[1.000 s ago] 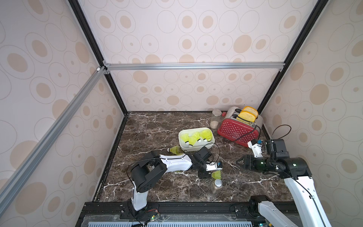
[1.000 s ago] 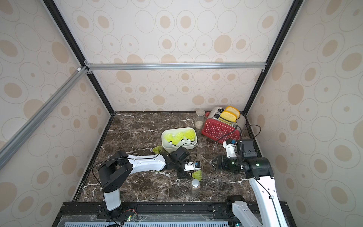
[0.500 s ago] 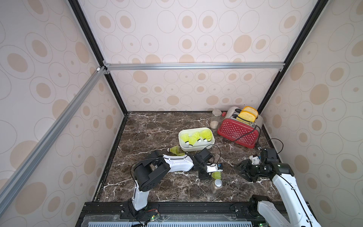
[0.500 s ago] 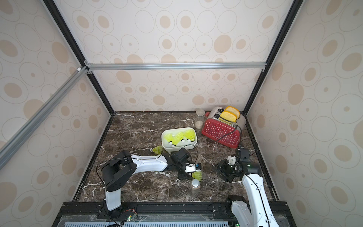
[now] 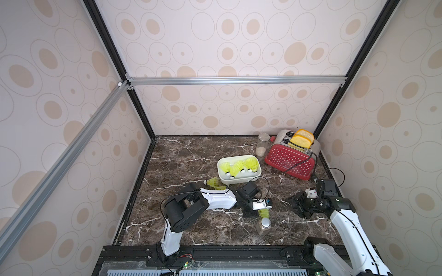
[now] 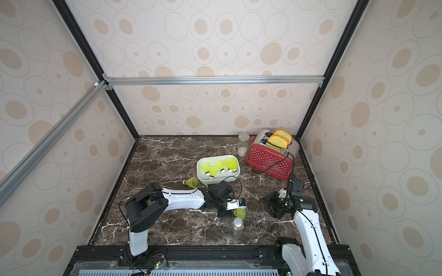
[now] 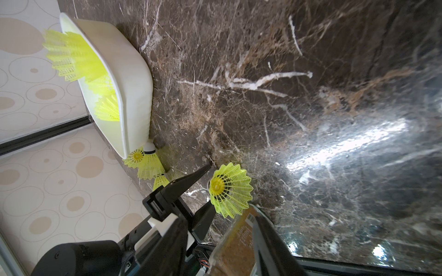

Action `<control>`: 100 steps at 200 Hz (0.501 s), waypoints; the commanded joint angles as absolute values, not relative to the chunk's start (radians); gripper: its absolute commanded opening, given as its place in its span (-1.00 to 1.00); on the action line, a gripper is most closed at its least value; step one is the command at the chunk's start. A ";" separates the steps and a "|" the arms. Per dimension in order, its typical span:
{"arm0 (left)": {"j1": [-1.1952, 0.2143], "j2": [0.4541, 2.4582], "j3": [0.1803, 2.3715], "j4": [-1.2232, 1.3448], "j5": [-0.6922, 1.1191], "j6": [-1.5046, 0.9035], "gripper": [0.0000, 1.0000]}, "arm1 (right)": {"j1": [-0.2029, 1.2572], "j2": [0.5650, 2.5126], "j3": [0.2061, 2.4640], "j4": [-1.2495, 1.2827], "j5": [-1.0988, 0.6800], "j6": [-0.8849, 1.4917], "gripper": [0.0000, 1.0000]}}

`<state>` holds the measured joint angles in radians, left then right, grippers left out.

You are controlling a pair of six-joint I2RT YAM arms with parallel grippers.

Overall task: Put the shuttlecocks into the storage box
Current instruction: Pick up the shuttlecock at the center of the board.

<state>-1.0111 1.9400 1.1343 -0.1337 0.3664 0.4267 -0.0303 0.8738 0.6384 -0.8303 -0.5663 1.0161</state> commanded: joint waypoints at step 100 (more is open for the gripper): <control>-1.020 1.865 1.135 -0.102 0.336 0.279 -0.62 | -0.035 0.883 0.742 -0.883 -0.513 0.919 -0.07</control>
<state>-1.0115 1.9350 1.1355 -0.1261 0.3576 0.3714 -0.0303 0.8749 0.6594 -0.8478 -0.5518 0.9867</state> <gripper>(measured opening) 0.277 0.468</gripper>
